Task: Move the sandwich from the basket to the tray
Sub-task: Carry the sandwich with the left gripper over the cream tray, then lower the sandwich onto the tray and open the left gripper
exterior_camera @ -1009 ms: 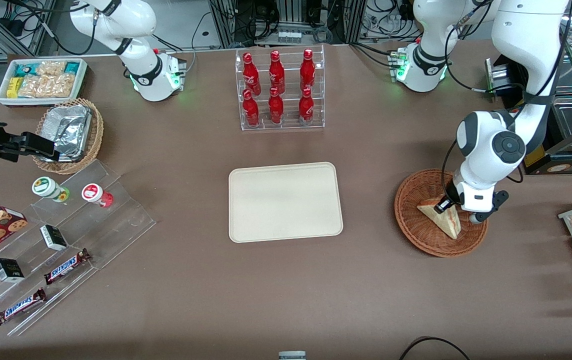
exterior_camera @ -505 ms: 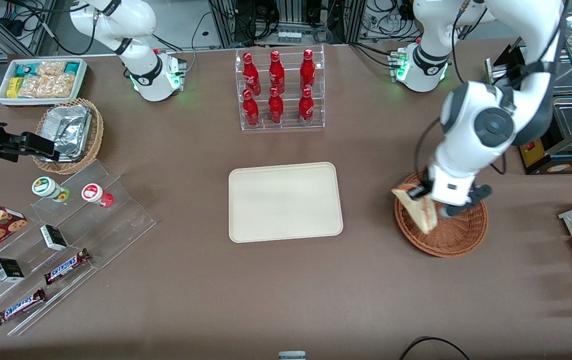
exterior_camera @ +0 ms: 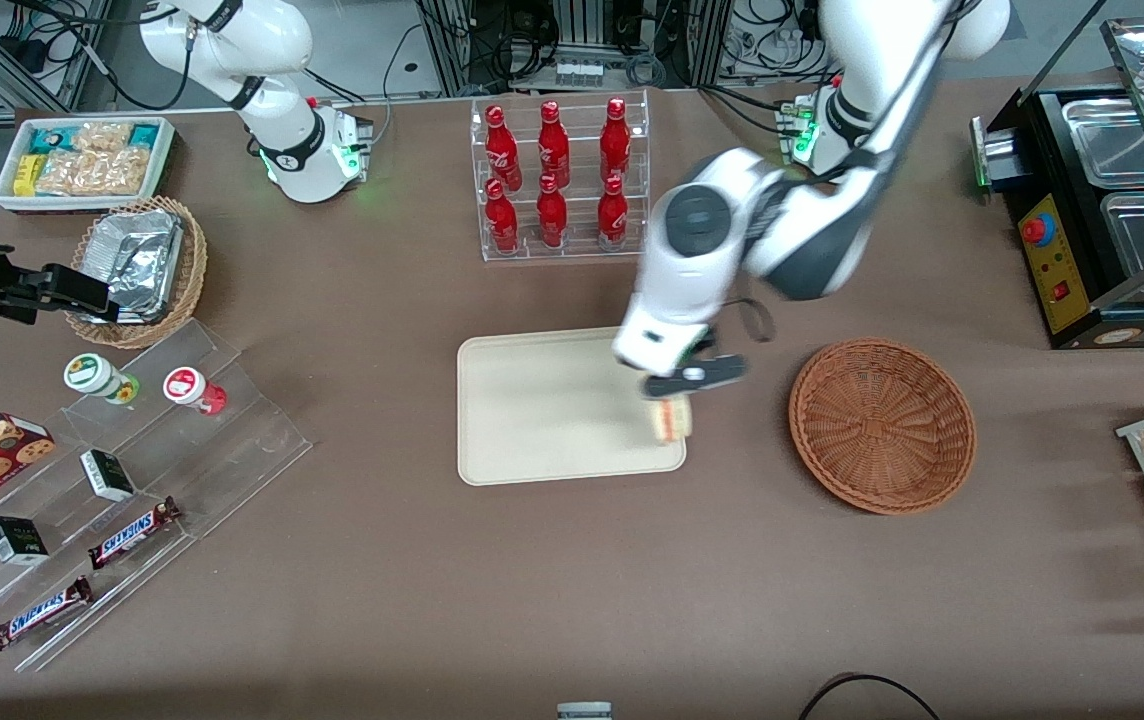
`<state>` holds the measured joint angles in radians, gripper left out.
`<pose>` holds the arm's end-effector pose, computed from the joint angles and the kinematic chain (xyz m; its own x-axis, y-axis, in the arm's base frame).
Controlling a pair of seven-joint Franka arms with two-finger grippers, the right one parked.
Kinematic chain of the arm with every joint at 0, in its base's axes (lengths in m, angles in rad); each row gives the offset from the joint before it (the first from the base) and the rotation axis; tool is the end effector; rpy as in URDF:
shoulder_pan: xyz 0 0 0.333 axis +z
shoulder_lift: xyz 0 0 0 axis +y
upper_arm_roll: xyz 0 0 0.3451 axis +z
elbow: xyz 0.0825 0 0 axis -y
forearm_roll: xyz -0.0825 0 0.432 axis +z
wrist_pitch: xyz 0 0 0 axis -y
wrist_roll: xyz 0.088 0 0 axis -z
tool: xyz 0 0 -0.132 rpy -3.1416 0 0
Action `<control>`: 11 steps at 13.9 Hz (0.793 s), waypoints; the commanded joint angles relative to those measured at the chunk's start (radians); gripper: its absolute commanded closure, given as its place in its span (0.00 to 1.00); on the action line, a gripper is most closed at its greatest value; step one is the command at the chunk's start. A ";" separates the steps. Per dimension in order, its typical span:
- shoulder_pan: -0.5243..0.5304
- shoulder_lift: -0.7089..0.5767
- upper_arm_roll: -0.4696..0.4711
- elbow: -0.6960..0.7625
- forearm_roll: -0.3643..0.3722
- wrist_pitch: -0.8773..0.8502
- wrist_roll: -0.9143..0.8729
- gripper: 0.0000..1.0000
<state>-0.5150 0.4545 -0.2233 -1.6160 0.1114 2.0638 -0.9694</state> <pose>0.5581 -0.4731 0.3464 0.9799 0.1995 0.0040 0.1994 -0.9799 0.0041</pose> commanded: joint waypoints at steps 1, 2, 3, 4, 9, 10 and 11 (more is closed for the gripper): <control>-0.077 0.173 0.012 0.191 0.053 -0.010 -0.020 1.00; -0.106 0.203 0.012 0.205 0.066 0.013 -0.018 1.00; -0.128 0.222 0.013 0.205 0.079 0.050 -0.017 1.00; -0.135 0.240 0.013 0.205 0.094 0.083 -0.015 1.00; -0.189 0.340 0.019 0.255 0.145 0.131 -0.017 1.00; -0.191 0.351 0.018 0.261 0.149 0.131 -0.017 1.00; -0.194 0.358 0.018 0.263 0.149 0.131 -0.017 1.00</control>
<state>-0.6869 0.7809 -0.2211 -1.4030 0.2396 2.2035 -0.9787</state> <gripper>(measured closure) 0.841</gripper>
